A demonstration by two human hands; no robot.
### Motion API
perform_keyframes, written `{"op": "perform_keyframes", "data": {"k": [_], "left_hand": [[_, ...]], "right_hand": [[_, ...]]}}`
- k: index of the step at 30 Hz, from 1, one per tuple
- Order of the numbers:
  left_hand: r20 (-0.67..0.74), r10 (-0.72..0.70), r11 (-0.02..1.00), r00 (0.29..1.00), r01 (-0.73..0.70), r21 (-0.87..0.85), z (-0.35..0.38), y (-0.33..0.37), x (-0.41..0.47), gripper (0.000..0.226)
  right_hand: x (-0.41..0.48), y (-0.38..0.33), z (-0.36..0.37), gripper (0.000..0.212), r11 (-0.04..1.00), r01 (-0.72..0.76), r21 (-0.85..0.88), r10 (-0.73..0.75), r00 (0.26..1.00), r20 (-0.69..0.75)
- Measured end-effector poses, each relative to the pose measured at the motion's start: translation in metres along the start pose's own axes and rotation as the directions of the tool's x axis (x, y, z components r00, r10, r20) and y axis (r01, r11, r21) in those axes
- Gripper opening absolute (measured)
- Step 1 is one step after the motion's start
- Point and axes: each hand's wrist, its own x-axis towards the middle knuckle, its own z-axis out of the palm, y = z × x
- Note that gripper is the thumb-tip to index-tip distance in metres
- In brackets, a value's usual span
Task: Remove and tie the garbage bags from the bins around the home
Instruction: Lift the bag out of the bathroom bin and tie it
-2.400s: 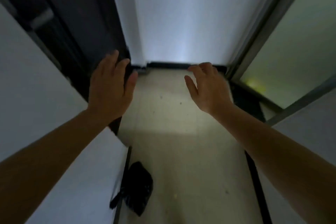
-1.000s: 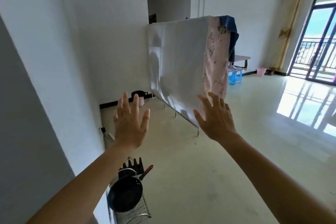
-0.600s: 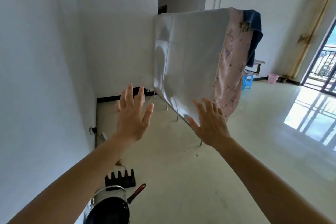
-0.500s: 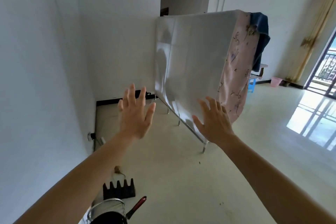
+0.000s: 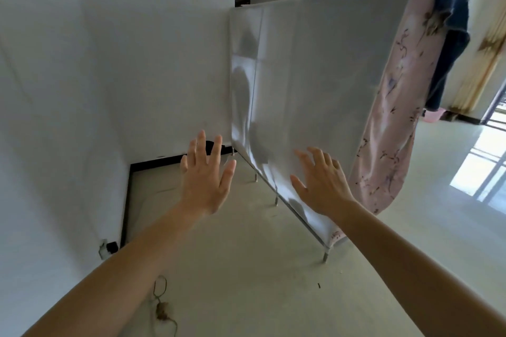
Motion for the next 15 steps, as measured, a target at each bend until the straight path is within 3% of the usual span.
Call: {"op": "perform_keyframes", "data": {"k": [8,15], "left_hand": [[-0.01,-0.075,0.988,0.997,0.076,0.133,0.104,-0.048,0.237,0.073],[-0.075,-0.165,0.969,0.983,0.176,0.171,0.152,-0.128,0.368,0.078]], "right_hand": [[0.25,0.08,0.117,0.061,0.996,0.031,0.082,-0.035,0.998,0.048],[0.431,0.062,0.231,0.063,0.98,0.073,0.187,-0.087,0.994,0.069]]}}
